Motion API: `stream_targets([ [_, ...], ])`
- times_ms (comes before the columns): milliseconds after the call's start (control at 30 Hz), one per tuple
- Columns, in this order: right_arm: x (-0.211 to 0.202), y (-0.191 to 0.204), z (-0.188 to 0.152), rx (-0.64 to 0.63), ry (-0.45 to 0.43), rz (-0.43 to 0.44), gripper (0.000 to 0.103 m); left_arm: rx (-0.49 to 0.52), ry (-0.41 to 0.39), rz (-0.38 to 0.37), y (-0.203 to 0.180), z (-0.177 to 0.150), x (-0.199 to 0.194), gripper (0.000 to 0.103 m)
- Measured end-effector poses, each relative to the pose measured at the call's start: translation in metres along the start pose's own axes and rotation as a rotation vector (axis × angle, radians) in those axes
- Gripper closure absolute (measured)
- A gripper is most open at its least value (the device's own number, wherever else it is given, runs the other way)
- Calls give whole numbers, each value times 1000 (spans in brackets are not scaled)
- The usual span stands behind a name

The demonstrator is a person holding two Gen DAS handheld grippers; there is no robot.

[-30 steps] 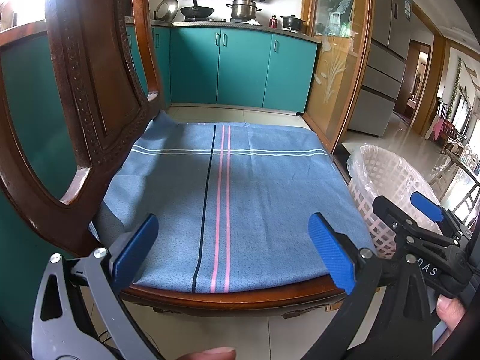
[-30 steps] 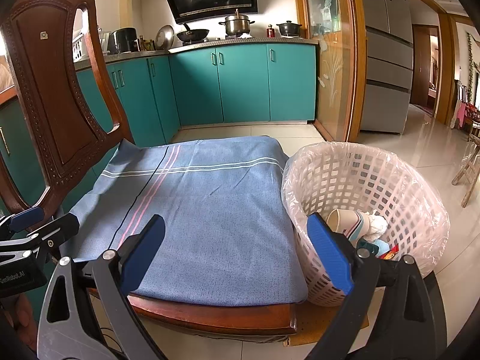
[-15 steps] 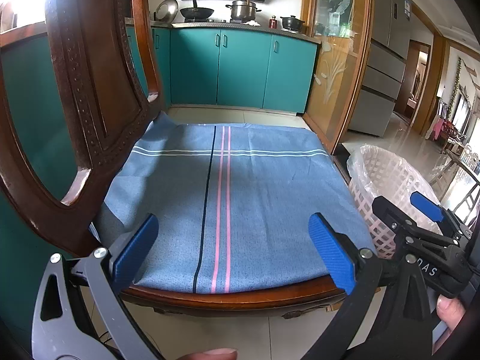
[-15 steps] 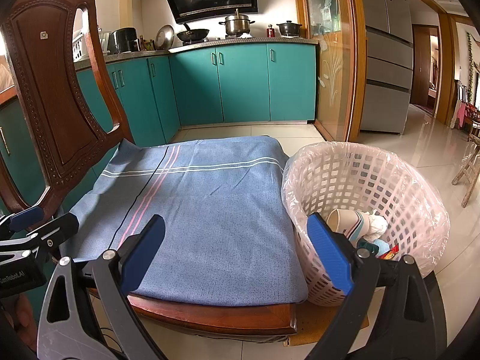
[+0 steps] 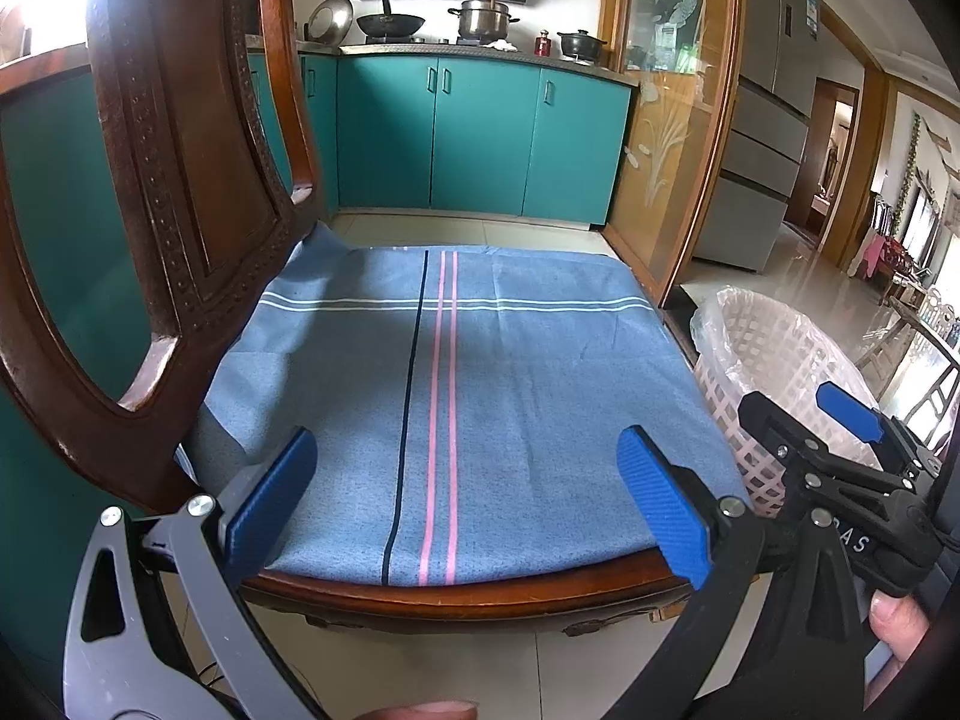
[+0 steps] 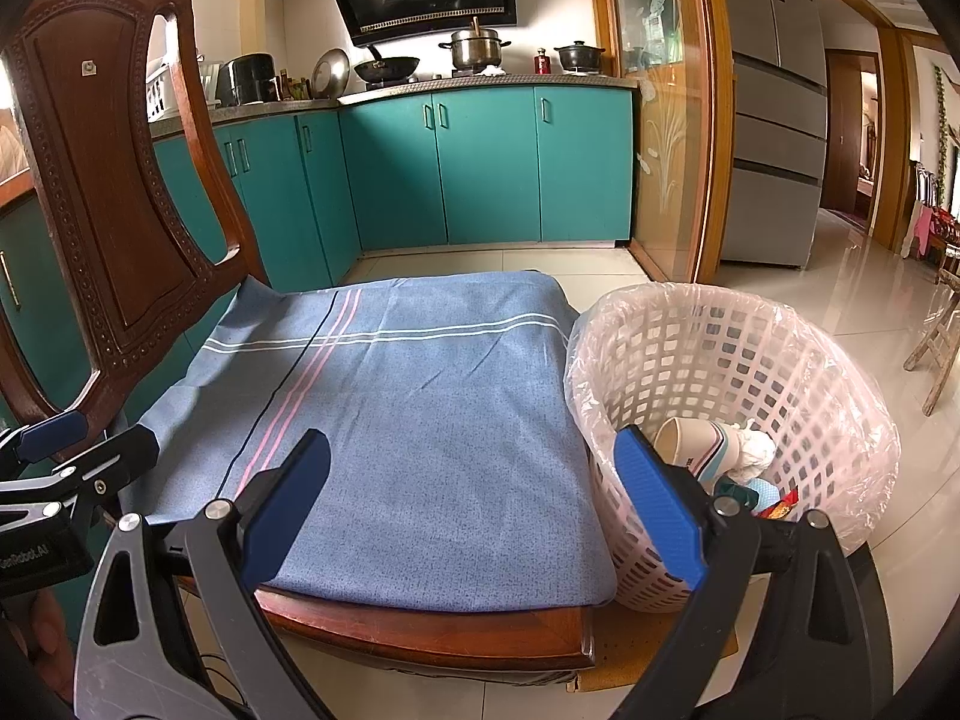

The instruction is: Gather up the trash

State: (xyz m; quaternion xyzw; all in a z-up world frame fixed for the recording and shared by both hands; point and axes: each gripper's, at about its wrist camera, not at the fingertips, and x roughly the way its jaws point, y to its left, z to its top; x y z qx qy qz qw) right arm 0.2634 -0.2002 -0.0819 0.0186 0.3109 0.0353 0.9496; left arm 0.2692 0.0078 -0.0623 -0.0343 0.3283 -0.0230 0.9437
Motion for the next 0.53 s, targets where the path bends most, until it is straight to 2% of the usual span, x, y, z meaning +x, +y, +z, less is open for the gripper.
stream_targets([
  [533, 3, 2, -3, -13, 8, 2, 10, -13, -7, 10, 5, 2, 0, 3],
])
